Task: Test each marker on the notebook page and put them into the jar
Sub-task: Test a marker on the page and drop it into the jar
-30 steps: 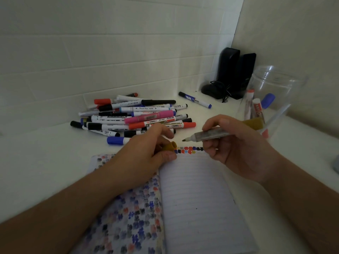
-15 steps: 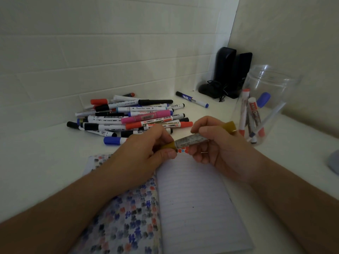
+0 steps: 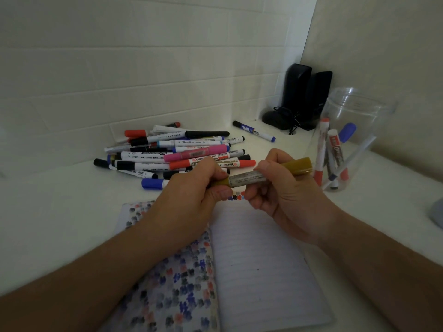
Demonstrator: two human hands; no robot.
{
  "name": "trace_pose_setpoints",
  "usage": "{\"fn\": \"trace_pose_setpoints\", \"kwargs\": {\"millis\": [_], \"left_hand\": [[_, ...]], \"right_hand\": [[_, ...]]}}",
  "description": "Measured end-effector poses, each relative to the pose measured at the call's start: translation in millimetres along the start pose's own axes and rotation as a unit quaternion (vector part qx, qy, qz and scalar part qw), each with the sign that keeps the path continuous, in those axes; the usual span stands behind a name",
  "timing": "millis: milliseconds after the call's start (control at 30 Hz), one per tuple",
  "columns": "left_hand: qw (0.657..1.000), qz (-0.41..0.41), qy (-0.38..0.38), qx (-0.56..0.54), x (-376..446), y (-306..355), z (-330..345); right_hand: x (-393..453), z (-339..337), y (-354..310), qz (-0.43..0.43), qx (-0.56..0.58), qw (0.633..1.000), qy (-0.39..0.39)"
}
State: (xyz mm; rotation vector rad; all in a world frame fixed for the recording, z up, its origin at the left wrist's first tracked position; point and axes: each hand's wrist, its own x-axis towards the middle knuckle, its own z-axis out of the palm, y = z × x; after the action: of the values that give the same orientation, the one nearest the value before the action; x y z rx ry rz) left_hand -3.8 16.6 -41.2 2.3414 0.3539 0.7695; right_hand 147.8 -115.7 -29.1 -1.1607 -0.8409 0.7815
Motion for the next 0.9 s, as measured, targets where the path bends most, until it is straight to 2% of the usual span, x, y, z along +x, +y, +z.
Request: {"fn": "trace_pose_setpoints", "kwargs": {"millis": [100, 167, 333, 400, 500, 567, 667, 767, 900], "left_hand": [[1.0, -0.004, 0.008, -0.007, 4.4, -1.5, -1.9], [1.0, -0.006, -0.002, 0.001, 7.6, -3.2, -3.2], [0.994, 0.04, -0.067, 0.075, 8.9, -14.4, -8.5], [0.991, 0.04, -0.044, 0.116, 10.4, -24.2, -12.8], [0.98, 0.047, 0.008, 0.194, 10.6, -37.6, -15.9], [0.971, 0.03, 0.013, 0.236, 10.5, -40.7, -16.9], [0.968, 0.013, 0.009, 0.251, 11.3, -40.2, -17.6], [0.968, 0.003, 0.009, 0.252, 12.1, -41.5, -18.2], [0.962, -0.027, 0.007, 0.273, 12.7, -47.3, -17.5]], "right_hand": [[-0.2, 0.7, -5.0, -0.015, -0.029, 0.999, -0.008], [-1.4, -0.5, -14.6, -0.033, -0.097, 0.995, 0.005], [-13.4, -9.8, -63.4, -0.12, -0.28, 0.946, 0.107], [-16.7, -22.4, -95.8, -0.191, -0.334, 0.905, 0.185], [-19.2, -50.1, -145.3, -0.294, -0.407, 0.816, 0.286], [-19.1, -66.7, -167.0, -0.326, -0.451, 0.762, 0.331], [-10.9, -88.0, -174.9, -0.273, -0.553, 0.71, 0.339], [1.6, -103.5, -158.7, -0.191, -0.677, 0.661, 0.261], [7.2, -108.9, -136.7, -0.097, -0.744, 0.631, 0.199]]}}
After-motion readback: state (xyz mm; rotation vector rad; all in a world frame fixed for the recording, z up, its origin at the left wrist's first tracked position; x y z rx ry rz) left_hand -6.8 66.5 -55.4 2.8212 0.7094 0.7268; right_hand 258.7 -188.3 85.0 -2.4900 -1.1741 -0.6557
